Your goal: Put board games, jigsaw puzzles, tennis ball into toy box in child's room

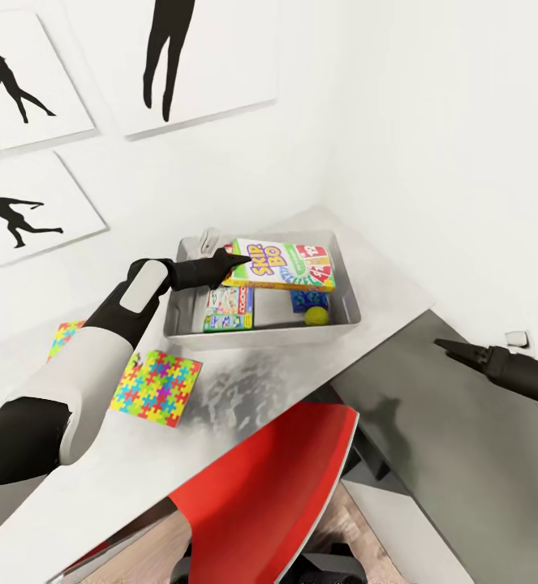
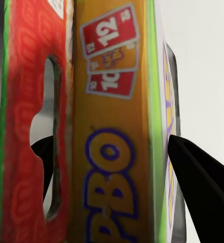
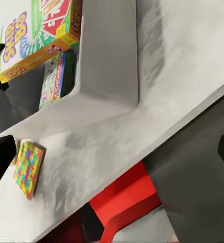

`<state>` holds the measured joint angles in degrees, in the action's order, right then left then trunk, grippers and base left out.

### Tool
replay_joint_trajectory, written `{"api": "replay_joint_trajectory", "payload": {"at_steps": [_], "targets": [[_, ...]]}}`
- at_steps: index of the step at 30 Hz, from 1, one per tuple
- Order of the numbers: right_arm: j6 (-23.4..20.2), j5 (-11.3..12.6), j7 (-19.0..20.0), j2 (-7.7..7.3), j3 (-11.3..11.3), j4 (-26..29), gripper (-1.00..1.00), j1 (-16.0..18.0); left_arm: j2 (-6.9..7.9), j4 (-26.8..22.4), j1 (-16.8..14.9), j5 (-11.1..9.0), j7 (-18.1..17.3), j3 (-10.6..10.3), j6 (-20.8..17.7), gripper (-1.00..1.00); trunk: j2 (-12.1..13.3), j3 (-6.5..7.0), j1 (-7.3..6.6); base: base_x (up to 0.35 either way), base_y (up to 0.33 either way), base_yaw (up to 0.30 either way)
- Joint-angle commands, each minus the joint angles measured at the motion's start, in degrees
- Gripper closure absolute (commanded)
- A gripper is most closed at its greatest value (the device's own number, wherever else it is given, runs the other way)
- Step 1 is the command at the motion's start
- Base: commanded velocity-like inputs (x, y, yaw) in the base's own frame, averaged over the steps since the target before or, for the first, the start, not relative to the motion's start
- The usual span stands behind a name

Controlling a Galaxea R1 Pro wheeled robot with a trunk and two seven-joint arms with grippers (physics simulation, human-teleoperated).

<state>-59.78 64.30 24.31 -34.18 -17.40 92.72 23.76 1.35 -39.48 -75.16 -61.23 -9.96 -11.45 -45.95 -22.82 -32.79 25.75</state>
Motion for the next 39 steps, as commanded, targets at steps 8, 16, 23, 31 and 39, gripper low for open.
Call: {"api": "replay_joint_trajectory", "payload": {"at_steps": [8, 16, 23, 31, 39], "targets": [[-0.2, -0.6, 6.9, -2.11, -1.1, 0.0, -1.00, -1.6, -0.05, 0.0, -0.4, 0.2, -0.3, -0.2, 0.0, 1.00, -0.1, -0.83, 0.03, 0.000, 0.000, 0.000], [-0.2, -0.6, 8.6, -2.88, -1.4, 0.0, -1.00, -2.1, -0.13, 0.0, -0.8, 0.3, -0.3, -0.2, 0.0, 1.00, -0.1, -1.57, 0.03, 0.000, 0.000, 0.000], [-0.2, -0.6, 9.0, -2.84, -1.2, 0.0, -1.00, -2.2, 0.15, -0.1, -1.2, 0.4, -0.5, -0.2, 2.2, 1.00, -0.1, -2.23, 0.03, 0.000, 0.000, 0.000], [-0.2, -0.6, 9.1, -2.59, -0.9, 0.0, -1.00, -2.2, -0.13, -0.1, -2.3, 5.3, -0.7, -0.2, 4.3, 1.00, -0.1, -2.97, 0.03, 0.000, 0.000, 0.000], [-0.2, -0.6, 9.1, -2.23, -0.8, 0.0, -1.00, -2.2, -0.39, 0.0, -3.4, 8.9, -2.1, 0.0, 4.9, 1.00, -0.1, -3.60, 0.03, 0.000, 0.000, 0.000]]}}
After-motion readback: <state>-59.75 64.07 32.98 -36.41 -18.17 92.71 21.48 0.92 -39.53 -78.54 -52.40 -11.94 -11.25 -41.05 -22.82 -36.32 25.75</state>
